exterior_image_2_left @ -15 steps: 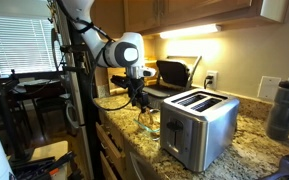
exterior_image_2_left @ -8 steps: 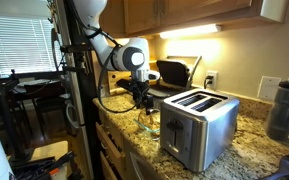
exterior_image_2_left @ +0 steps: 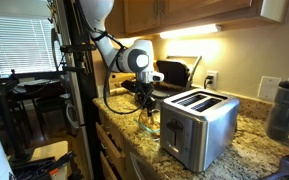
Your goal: Put a slice of bread in the toaster and push down the lever
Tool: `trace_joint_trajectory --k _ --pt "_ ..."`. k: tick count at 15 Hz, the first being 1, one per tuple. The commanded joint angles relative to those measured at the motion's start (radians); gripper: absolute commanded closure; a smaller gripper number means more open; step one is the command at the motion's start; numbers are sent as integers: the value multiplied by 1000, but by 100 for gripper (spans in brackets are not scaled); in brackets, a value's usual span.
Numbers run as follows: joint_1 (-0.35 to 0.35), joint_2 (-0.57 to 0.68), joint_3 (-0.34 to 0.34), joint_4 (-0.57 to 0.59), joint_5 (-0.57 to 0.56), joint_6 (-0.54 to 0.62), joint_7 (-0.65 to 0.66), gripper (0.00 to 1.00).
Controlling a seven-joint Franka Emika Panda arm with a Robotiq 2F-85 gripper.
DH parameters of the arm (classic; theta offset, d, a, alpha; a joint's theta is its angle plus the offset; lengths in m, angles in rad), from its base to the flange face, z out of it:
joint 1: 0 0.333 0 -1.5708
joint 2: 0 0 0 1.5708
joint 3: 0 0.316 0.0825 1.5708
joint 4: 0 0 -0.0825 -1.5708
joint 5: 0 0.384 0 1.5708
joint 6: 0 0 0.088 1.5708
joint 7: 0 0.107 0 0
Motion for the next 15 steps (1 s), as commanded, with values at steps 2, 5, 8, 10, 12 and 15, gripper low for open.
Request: trace_joint_trajectory --k 2,5,8,10,12,15 --pt "25 -23 -33 8 -18 -1 12 92" --pt "22 -30 -38 8 -11 0 4 100" --pt "19 -39 -51 -5 -13 -2 0 96" --pt "10 -43 -49 -7 9 -10 -21 96" --pt "-12 -51 -32 -6 65 -29 -78 96" --pt "-35 -74 -20 -7 140 -67 -172 96"
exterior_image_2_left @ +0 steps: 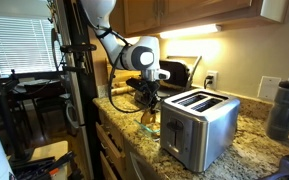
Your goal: Put a slice of bread in the toaster and push down the lever
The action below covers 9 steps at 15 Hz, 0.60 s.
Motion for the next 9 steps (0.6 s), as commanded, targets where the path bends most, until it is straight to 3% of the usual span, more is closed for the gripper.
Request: trace_joint_trajectory --k 1,9 --pt "-36 -78 19 -33 89 -71 -123 96" --pt "-78 -210 -7 -31 110 -194 -254 96"
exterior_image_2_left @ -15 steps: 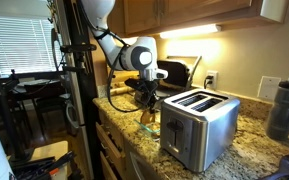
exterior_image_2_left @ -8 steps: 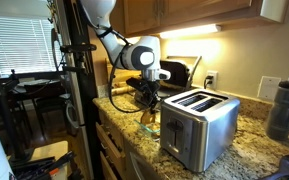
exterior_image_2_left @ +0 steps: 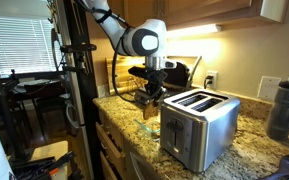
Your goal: Put a slice of bread in the toaster and push down the lever
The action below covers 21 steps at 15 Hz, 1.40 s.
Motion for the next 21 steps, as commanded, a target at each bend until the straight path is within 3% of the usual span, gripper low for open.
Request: trace_joint_trajectory --k 1,13,21 --pt "-23 -98 -8 -25 20 -64 -53 96" --pt "-70 -215 -63 94 -20 -244 -55 96" --pt "-115 -164 -104 168 -69 -231 -54 96"
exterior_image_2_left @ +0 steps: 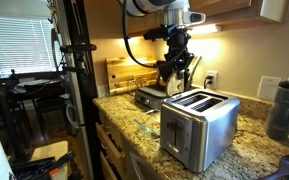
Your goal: Put a slice of bread in the toaster and push down the lever
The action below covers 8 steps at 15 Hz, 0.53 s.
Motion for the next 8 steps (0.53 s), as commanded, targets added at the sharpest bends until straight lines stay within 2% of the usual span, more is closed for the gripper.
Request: trace_joint_trajectory --k 1,8 --pt "-21 27 -18 31 -43 -16 -9 96" --pt "-36 106 -42 70 -61 7 -38 96"
